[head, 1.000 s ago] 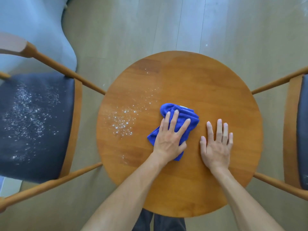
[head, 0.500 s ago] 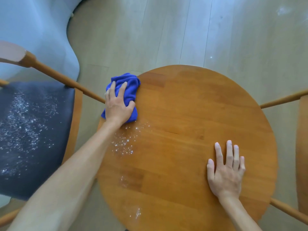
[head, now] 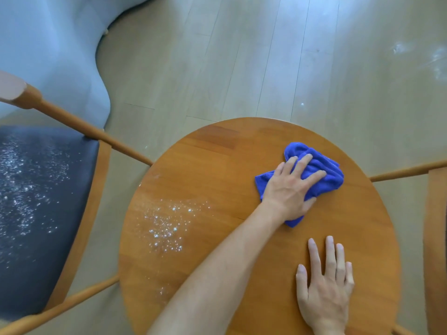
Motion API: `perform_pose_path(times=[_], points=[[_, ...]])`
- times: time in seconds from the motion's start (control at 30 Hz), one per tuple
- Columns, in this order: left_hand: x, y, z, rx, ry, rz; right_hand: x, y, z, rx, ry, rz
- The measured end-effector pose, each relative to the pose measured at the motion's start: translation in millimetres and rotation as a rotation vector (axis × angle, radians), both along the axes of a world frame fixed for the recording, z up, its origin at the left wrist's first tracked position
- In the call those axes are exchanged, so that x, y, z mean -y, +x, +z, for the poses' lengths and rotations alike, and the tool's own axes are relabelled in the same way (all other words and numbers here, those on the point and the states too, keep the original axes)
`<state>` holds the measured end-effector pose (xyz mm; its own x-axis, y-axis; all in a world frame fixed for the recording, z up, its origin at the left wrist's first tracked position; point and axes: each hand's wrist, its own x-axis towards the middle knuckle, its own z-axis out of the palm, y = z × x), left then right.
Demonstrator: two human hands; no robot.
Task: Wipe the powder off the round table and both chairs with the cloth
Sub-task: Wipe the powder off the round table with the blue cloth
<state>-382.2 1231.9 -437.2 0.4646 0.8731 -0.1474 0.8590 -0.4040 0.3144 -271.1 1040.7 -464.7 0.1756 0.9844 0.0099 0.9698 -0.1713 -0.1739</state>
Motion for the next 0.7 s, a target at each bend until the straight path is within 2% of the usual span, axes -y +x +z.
perform_pose_path(times=[0.1,0.2,0.3,0.4,0.57,0.63,0.7], points=[[-28,-43,2,0.015,0.009,0.182,-3,-1,3,-0.028,-0.003,-0.001],[-41,-128,10,0.047,-0.012,0.421,-7,2,4,-0.037,-0.032,0.012],[-6,-216,13,0.076,-0.002,0.612,-6,-2,5,-0.037,-0.053,0.014],[64,-264,14,0.089,0.004,0.746,-7,-3,7,-0.016,-0.076,0.019],[188,-261,8,0.120,-0.014,0.842,-8,-8,12,-0.013,-0.099,0.024],[221,-231,8,0.162,-0.014,0.803,-8,-7,14,-0.009,-0.102,0.023],[237,-189,10,0.191,0.000,0.681,-6,-4,13,-0.008,-0.098,0.023]])
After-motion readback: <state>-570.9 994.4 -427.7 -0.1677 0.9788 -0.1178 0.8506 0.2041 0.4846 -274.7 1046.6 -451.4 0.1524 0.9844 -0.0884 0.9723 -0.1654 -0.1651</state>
